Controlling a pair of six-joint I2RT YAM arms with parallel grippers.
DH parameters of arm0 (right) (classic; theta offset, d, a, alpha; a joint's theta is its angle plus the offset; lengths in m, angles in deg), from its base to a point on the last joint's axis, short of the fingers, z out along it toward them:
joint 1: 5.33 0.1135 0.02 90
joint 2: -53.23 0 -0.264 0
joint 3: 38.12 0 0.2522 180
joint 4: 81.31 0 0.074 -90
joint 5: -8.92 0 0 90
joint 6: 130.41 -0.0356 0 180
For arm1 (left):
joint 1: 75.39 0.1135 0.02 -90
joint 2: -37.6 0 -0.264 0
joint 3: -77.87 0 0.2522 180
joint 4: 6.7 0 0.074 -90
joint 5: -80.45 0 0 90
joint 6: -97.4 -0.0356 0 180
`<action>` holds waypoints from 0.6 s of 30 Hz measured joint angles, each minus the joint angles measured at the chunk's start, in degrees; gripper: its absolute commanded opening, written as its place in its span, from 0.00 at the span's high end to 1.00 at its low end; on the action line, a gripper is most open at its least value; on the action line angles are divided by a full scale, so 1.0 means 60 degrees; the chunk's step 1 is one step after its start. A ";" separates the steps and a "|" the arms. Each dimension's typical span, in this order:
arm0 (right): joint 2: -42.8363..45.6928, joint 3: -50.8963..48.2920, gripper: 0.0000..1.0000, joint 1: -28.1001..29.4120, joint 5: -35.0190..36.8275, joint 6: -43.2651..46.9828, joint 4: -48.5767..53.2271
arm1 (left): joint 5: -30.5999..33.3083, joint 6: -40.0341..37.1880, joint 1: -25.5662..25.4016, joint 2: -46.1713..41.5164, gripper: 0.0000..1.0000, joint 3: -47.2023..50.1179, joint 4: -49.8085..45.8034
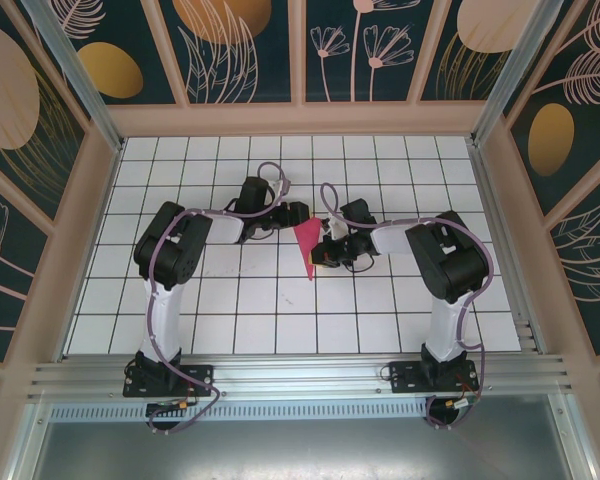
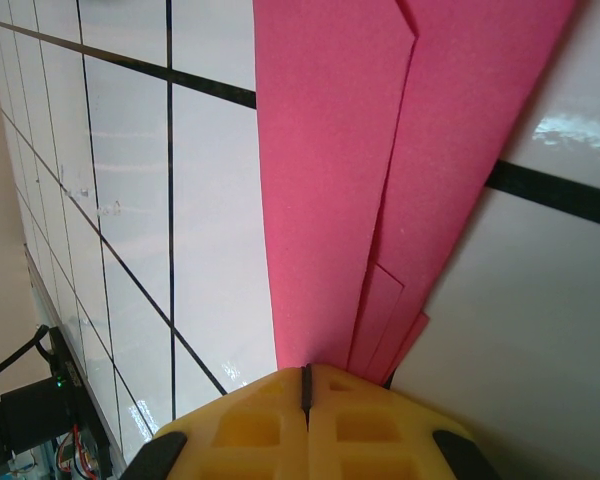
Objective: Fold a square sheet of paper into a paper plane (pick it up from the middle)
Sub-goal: Fold the wing for the fifth time at the center of the table.
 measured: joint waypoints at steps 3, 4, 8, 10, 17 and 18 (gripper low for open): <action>-0.0004 0.0000 1.00 0.0000 -0.0007 0.0000 0.0000 | -0.0029 -0.0004 0.0091 0.0091 0.42 -0.0219 -0.0142; -0.0004 0.0000 1.00 0.0000 -0.0007 0.0000 0.0000 | -0.0033 -0.0004 0.0160 0.0146 0.42 -0.0331 -0.0211; -0.0004 0.0000 1.00 0.0000 -0.0029 0.0044 0.0000 | 0.0044 -0.0113 0.0503 0.0270 0.42 -0.0776 -0.0594; -0.0004 0.0000 1.00 -0.0007 -0.0069 0.0098 0.0000 | 0.0040 -0.0186 0.0652 0.0270 0.42 -0.0925 -0.0707; -0.0011 0.0182 1.00 -0.0073 -0.0459 0.1519 0.0692 | 0.0164 -0.0175 0.0721 -0.0838 0.42 -0.0015 -0.0860; -0.0011 0.0255 1.00 -0.0080 -0.0532 0.1861 0.1002 | 0.0189 -0.0127 0.0714 -0.1206 0.42 0.0270 -0.0849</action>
